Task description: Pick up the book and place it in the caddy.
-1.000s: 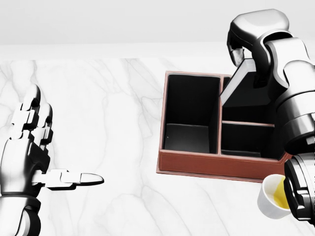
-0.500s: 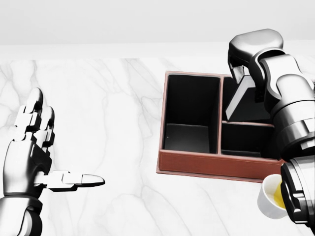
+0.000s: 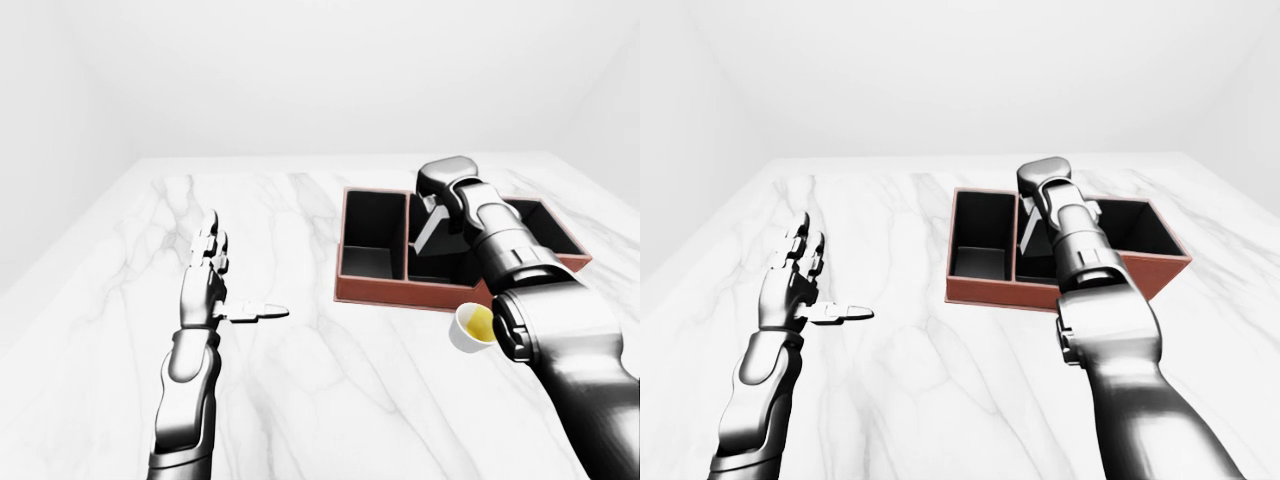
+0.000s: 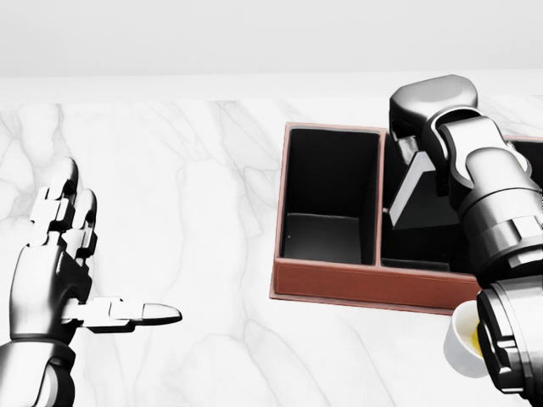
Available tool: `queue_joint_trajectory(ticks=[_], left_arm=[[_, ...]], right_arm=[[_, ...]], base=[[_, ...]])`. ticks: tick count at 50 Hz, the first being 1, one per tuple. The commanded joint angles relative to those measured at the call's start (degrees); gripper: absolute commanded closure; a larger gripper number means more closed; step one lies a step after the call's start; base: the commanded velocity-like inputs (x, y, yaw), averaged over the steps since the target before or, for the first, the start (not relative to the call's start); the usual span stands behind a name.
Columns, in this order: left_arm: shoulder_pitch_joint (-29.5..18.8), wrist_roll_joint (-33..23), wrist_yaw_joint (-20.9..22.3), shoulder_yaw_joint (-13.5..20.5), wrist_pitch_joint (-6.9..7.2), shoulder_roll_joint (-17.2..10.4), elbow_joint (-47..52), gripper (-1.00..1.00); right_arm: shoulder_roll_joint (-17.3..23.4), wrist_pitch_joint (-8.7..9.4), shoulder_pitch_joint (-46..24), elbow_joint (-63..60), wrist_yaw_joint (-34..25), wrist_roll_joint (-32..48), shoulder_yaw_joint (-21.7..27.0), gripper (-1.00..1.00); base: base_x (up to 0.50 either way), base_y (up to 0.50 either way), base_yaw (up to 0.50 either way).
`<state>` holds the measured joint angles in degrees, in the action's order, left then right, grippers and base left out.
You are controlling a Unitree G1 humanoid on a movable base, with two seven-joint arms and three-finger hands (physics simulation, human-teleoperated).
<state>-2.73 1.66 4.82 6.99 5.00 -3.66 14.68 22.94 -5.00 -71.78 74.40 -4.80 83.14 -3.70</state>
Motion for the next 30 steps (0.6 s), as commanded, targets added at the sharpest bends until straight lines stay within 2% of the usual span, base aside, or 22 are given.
queue_joint_trajectory(ticks=[1,30], left_arm=[[0.2,-0.2,0.0,-0.2,0.0,0.1,-0.1,-1.0],[-0.9,0.0,0.0,0.1,0.0,-0.3,-2.4,-1.0]], right_arm=[[-0.7,0.0,-0.5,0.5,1.5,2.1,-1.1,1.0],[-2.0,0.0,2.1,2.8,2.8,2.8,-0.3,1.0]], base=[[0.0,0.0,0.0],[0.0,0.0,0.0]])
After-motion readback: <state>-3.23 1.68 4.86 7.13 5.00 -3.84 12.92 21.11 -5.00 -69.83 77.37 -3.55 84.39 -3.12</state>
